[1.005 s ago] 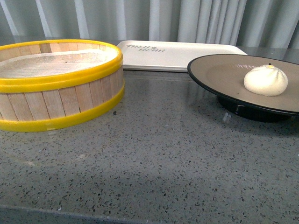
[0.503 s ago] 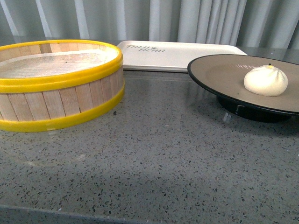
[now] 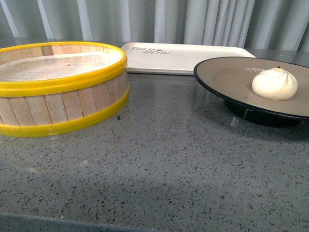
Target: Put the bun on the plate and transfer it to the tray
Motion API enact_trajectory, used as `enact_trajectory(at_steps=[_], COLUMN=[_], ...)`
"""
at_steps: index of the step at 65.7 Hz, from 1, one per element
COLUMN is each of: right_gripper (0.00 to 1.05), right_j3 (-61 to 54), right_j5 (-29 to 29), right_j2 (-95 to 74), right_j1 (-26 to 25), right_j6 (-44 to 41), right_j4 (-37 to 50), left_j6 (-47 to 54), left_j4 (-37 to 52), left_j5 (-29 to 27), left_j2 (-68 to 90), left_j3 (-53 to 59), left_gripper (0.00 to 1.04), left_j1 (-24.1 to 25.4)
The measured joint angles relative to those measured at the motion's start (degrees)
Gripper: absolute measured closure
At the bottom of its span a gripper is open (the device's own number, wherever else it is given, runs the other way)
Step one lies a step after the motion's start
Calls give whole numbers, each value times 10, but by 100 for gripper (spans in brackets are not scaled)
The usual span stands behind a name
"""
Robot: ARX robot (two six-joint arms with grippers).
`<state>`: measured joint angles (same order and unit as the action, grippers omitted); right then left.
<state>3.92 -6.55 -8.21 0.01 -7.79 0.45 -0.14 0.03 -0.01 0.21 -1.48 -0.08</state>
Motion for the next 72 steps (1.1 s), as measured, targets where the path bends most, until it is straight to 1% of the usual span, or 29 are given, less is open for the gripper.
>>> enact_trajectory(at_steps=[3,8,12,16,20,22,25,26,30,38,49,64,72], right_gripper=[8,8,8,8,8,8,8,8,8,8,8,8,8], right_j3=[19,65,110,142,170,183,201,204,221,239,251,261,271], right_j5=[14,64,107,130,153,168,192,195,233,286,331,356,368], right_j2=[-40,-124,-207,-272,-333,-362,-403,-411,-444,-479,-527,-582,-604], right_j1=[-16,-54,-92,-118,-140,-151,-168,-171,-187,-192,-179,-168,-152], right_j6=[-6,9,57,104,167,195,261,268,362,498,601,666,689], right_j4=[34,108,175,204,212,209,194,191,171,150,148,167,183], left_j6=[0,0,0,0,0,0,0,0,0,0,0,0,0], left_j4=[0,0,0,0,0,0,0,0,0,0,0,0,0], left_j5=[1,0,0,0,0,0,0,0,0,0,0,0,0], left_j2=[0,0,0,0,0,0,0,0,0,0,0,0,0], left_j3=[0,0,0,0,0,0,0,0,0,0,0,0,0], left_gripper=[7,7,7,7,7,7,7,7,7,7,7,7,7], left_j1=[0,0,0,0,0,0,0,0,0,0,0,0,0])
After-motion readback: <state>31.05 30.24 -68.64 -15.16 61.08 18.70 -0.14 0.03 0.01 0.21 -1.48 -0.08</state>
